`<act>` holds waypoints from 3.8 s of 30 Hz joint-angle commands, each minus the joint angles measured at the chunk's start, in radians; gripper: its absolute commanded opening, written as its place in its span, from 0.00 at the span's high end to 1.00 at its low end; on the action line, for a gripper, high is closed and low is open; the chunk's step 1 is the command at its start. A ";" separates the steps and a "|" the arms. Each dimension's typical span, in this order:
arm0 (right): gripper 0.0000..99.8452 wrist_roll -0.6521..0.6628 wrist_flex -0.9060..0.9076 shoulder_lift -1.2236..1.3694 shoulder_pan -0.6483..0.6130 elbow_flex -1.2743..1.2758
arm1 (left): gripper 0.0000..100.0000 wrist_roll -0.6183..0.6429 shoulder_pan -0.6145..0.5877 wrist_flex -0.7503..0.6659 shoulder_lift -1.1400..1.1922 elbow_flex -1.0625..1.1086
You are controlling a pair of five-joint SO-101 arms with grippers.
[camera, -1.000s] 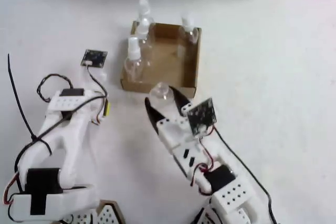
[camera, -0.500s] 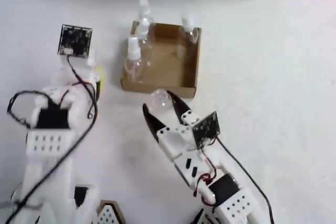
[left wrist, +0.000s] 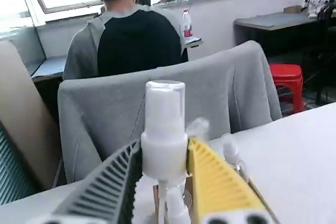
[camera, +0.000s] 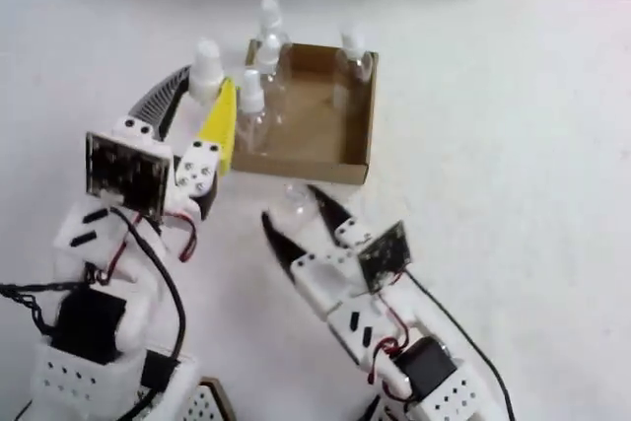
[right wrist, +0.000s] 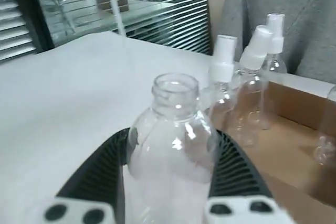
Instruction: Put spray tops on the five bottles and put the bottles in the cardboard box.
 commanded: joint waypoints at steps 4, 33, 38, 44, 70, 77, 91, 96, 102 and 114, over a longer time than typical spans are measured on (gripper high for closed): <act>0.98 0.011 0.068 -0.012 -0.102 0.006 | 0.98 0.152 0.025 -0.046 -0.030 -0.147; 0.98 0.012 0.077 -0.012 -0.191 0.006 | 0.98 0.224 0.035 0.146 -0.025 -0.322; 0.98 0.012 0.093 -0.012 -0.191 0.006 | 0.98 0.224 0.065 0.155 0.030 -0.318; 0.98 0.012 0.099 -0.012 -0.191 0.006 | 0.98 0.230 0.077 0.160 0.162 -0.358; 0.98 0.014 0.099 -0.013 -0.191 0.006 | 0.98 0.224 0.097 0.358 0.134 -0.422; 0.98 0.014 0.099 -0.013 -0.191 0.006 | 0.98 0.222 0.096 0.390 0.134 -0.408; 0.98 0.014 0.099 -0.013 -0.191 0.006 | 0.98 0.229 0.104 0.422 0.127 -0.322; 0.98 0.014 0.099 -0.013 -0.191 0.006 | 0.98 0.230 0.105 0.462 0.127 -0.319; 0.98 0.014 0.099 -0.013 -0.191 0.006 | 0.98 0.298 0.133 0.512 0.127 -0.319; 0.98 0.089 0.099 -0.013 -0.191 0.006 | 0.98 0.321 0.166 0.520 0.127 -0.216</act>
